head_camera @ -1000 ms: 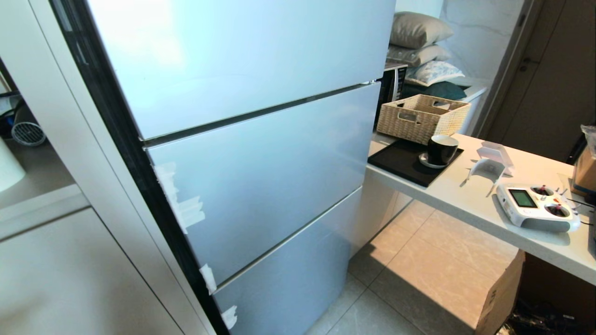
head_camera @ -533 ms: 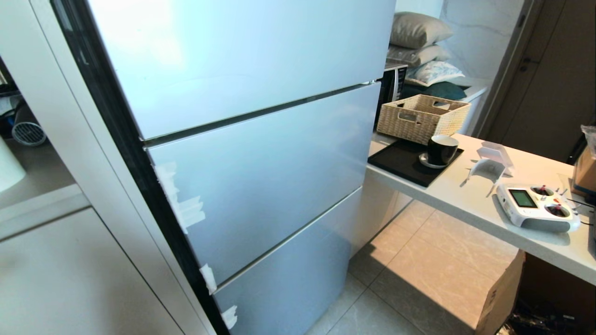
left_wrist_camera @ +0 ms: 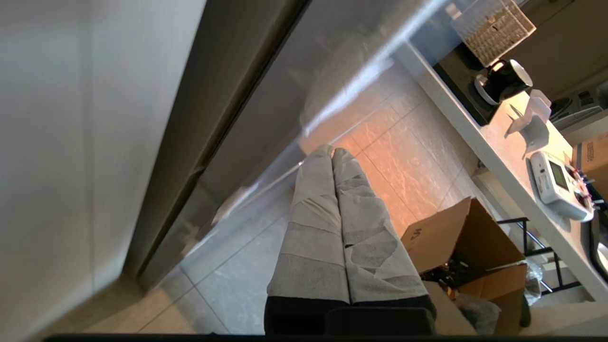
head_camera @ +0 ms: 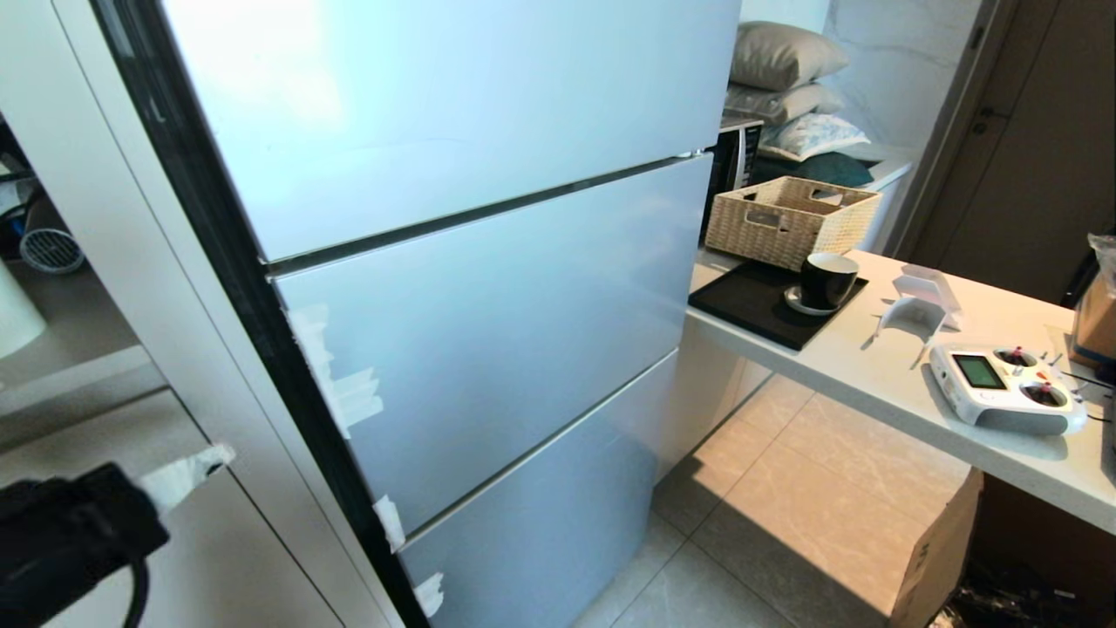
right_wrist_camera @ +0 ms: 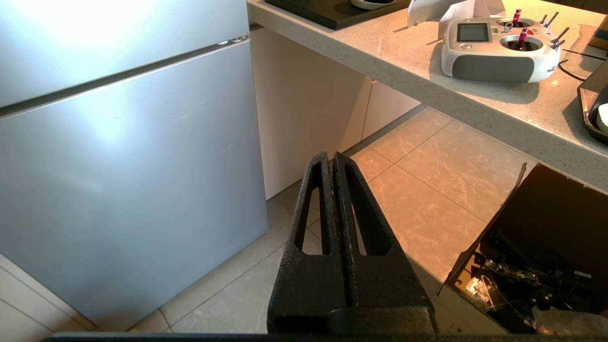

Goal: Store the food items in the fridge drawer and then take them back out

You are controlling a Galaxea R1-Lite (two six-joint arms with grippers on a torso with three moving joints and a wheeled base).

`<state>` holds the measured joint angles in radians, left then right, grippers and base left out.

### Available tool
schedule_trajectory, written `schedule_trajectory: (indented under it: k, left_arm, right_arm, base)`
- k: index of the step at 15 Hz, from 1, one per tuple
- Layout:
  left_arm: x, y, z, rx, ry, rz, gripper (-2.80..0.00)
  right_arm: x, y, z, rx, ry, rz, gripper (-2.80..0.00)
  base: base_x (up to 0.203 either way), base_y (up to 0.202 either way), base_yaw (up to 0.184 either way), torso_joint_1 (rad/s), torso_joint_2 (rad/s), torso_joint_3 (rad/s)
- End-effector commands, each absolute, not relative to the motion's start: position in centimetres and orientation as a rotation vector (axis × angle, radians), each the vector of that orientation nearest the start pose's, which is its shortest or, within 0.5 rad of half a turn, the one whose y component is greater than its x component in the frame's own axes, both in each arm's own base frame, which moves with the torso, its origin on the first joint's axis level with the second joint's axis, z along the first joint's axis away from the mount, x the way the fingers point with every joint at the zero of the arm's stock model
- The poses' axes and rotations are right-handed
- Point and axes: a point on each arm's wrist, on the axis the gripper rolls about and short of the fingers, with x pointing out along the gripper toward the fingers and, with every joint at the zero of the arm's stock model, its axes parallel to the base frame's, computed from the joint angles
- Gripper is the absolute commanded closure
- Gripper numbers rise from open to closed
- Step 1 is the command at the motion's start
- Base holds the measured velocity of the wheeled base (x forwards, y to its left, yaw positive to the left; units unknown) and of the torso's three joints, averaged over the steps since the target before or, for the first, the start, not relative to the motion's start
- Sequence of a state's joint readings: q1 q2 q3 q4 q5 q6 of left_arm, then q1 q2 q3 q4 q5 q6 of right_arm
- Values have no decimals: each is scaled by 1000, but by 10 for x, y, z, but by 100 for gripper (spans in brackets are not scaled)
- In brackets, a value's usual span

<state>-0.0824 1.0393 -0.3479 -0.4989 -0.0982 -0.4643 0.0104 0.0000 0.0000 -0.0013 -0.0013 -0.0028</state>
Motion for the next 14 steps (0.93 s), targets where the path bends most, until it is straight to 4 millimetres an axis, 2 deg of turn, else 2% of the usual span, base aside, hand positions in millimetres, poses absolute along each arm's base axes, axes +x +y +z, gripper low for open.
schedule_trajectory:
  k: [1, 3, 8, 11, 14]
  left_arm:
    - [177, -21, 173, -463, 287, -127, 0]
    - [195, -26, 179, -461, 217, -96, 0]
    - [221, -30, 187, -463, 54, -21, 0]
    - [224, -32, 187, -468, 52, -24, 0]
    - [223, -43, 188, -473, 60, -74, 0]
  right_arm:
    - [-23, 0, 76, -3, 0, 9, 0]
    - [-23, 0, 76, -3, 0, 9, 0]
    - [-23, 0, 76, -3, 0, 9, 0]
    - [-23, 0, 76, -3, 0, 9, 0]
    - [-23, 0, 76, -3, 0, 9, 0]
  base:
    - [0, 0, 0, 0, 0, 0]
    - [0, 0, 0, 0, 0, 0]
    - [0, 0, 0, 0, 0, 0]
    - [0, 0, 0, 0, 0, 0]
    - [0, 0, 0, 0, 0, 0]
